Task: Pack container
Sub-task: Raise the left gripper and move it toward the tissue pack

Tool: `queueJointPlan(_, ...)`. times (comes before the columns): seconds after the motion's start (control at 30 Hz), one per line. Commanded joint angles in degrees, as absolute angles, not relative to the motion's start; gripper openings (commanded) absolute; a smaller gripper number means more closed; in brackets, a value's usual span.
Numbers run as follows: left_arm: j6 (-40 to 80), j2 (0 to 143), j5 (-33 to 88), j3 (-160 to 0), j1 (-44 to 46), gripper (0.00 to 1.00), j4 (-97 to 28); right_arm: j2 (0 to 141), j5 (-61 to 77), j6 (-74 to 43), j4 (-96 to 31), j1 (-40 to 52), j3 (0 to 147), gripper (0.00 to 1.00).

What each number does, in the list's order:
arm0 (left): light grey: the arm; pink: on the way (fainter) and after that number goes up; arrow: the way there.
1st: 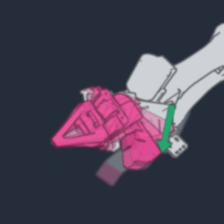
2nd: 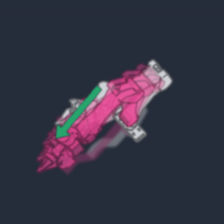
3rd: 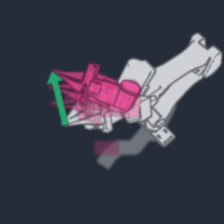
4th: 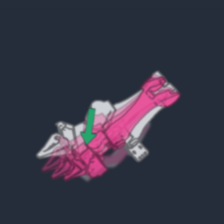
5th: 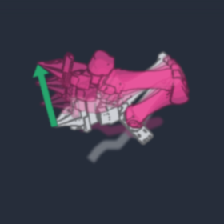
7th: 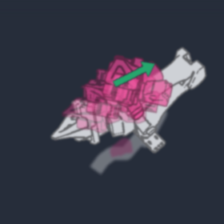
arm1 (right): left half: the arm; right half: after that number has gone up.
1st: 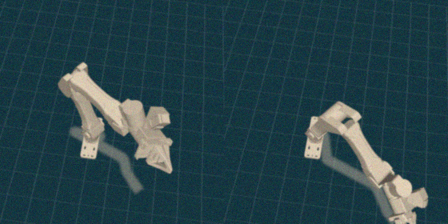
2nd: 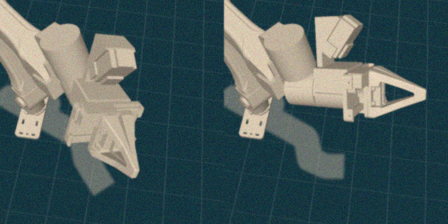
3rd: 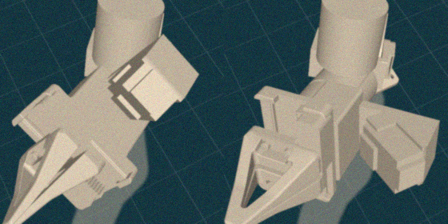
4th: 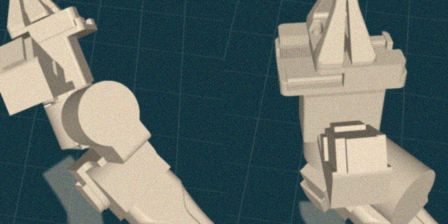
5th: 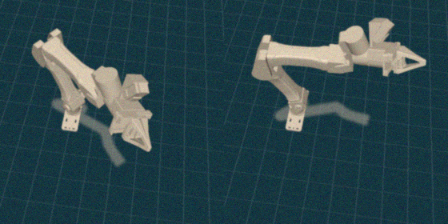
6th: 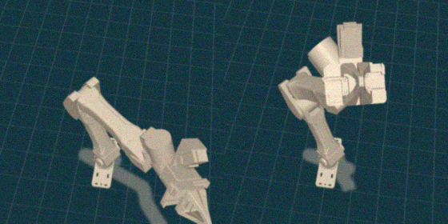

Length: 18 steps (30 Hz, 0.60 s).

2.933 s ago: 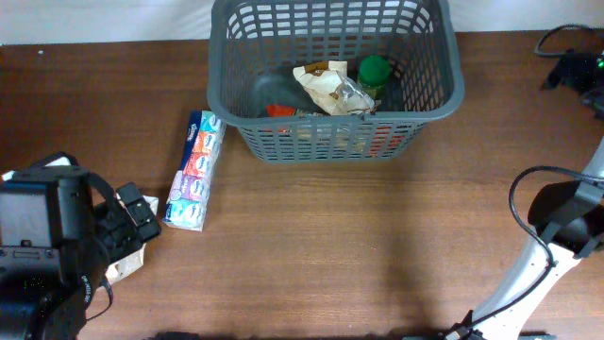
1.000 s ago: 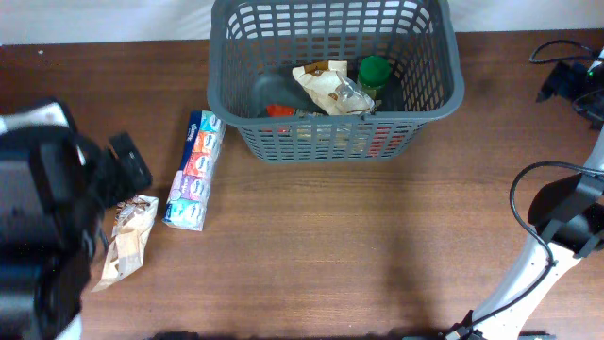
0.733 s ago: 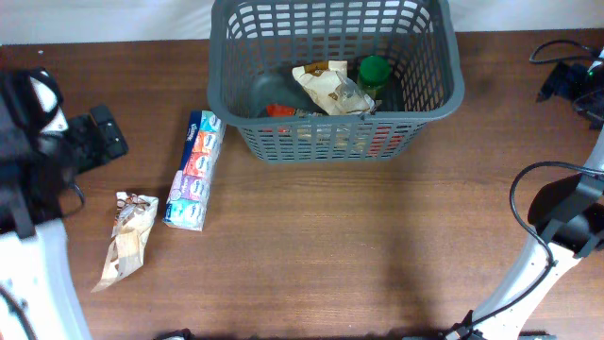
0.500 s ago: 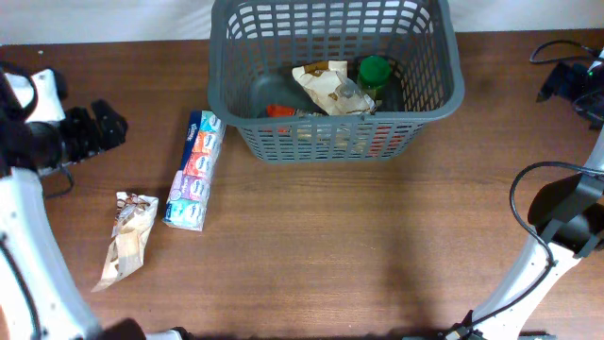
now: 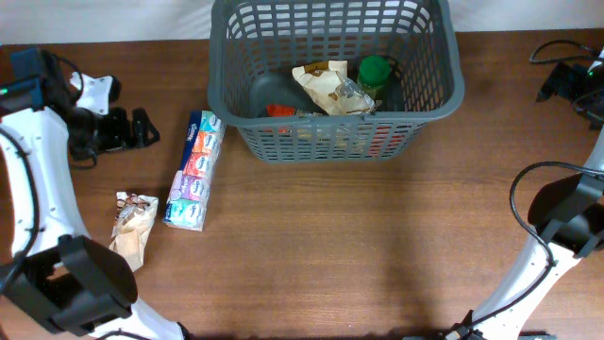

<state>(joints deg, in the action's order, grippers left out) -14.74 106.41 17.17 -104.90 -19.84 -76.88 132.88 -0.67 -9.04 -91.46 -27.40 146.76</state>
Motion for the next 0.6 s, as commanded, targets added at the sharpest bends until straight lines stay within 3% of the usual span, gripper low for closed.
queueJointPlan(0.0, -20.10, 108.16, 18.76, -105.10, -18.26, 0.99, -76.93, 132.62, -1.58, -9.32, -91.46, -27.40, 146.52, 0.99)
queueJointPlan(0.57, -19.84, 109.40, 12.21, -105.06, -14.50, 0.99, -75.55, 132.62, -1.58, -9.30, -91.46, -27.40, 146.52, 0.99)
